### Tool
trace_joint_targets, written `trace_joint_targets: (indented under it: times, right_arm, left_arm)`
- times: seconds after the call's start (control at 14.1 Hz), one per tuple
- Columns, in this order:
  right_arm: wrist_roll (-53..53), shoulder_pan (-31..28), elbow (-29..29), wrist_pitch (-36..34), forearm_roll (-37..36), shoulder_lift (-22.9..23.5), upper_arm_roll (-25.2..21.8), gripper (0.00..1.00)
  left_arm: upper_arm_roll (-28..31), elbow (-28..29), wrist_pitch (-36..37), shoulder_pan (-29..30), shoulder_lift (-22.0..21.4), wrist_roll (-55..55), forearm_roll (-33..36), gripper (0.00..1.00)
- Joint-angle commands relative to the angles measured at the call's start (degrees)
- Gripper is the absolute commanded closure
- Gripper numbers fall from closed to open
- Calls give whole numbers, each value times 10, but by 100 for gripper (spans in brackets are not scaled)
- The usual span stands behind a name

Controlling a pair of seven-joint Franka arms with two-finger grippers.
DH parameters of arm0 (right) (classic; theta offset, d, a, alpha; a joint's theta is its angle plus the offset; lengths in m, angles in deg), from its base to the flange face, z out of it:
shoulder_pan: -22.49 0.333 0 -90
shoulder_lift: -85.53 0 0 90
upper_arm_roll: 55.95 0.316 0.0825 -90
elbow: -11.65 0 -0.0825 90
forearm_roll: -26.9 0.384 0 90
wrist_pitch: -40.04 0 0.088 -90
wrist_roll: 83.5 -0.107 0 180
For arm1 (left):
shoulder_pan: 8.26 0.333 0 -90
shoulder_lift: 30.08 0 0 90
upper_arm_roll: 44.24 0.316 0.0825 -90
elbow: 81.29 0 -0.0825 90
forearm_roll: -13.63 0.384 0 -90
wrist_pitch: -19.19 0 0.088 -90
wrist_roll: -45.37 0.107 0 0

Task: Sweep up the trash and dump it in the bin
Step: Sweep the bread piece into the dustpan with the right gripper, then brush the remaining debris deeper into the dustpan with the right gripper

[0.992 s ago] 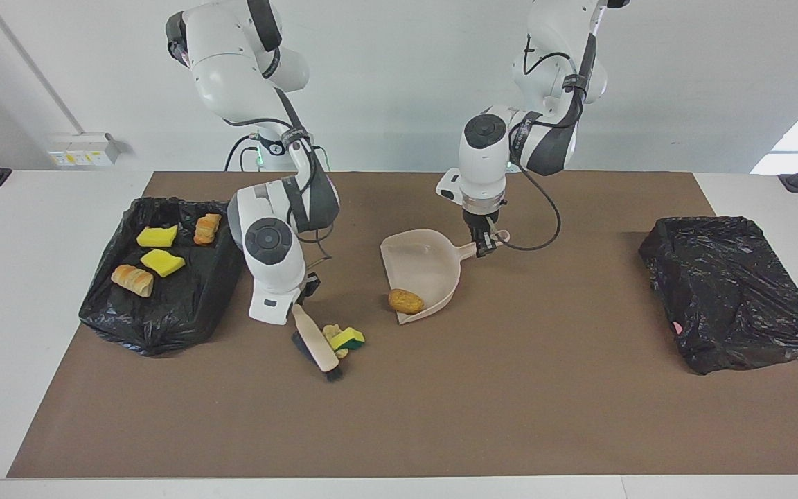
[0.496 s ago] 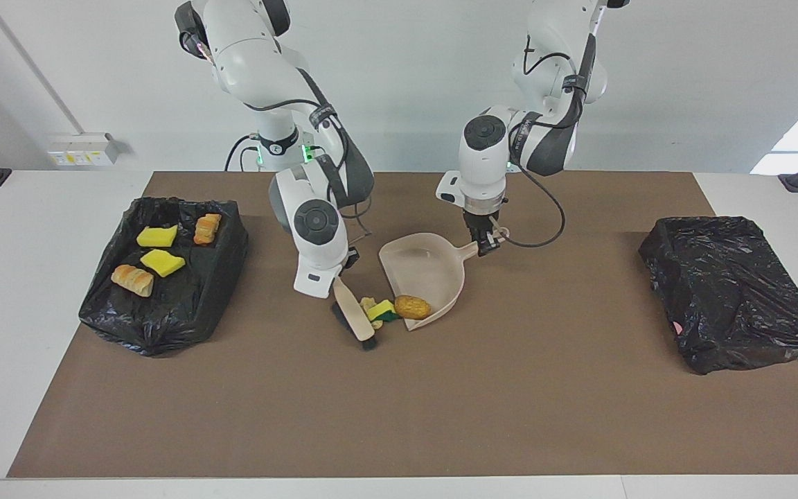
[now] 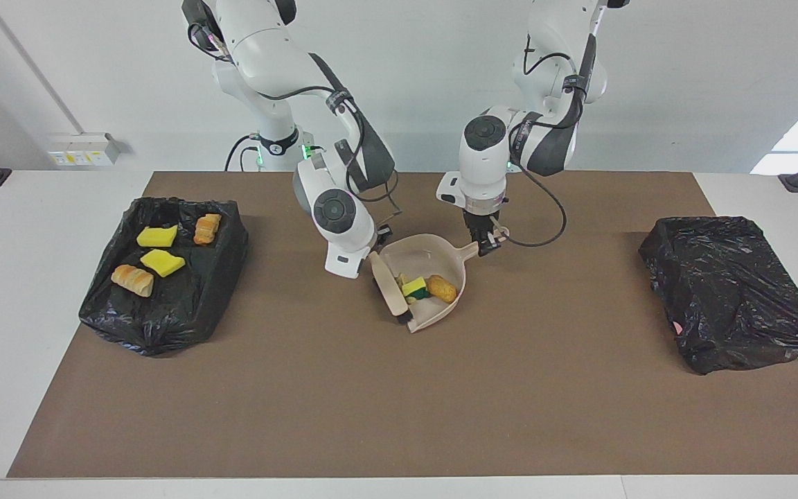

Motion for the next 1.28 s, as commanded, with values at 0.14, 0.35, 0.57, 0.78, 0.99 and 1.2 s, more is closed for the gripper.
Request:
trace_joint_targets:
  times: [0.14, 0.35, 0.57, 0.78, 0.99, 1.2]
  right_arm:
    - [-20, 4, 42, -1, 31, -39, 5, 100]
    - [-11, -29, 37, -20, 20, -62, 3, 100]
    - [3, -60, 37, -69, 20, -102, 3, 100]
    - [4, -74, 38, -117, 20, -134, 2, 100]
    - [-3, -74, 46, -125, 19, -143, 2, 100]
    - [-7, -66, 104, 4, -27, -141, 2, 100]
  left_arm:
    - [4, 10, -7, -2, -8, -1, 6, 100]
    - [5, 7, -4, -1, -6, 38, 6, 100]
    - [5, 5, 1, -1, -6, 42, 6, 100]
    - [5, 2, 0, -1, -5, 60, 7, 100]
    - [6, 2, 0, -1, -5, 87, 7, 100]
    - [6, 2, 3, 0, -4, 97, 7, 100]
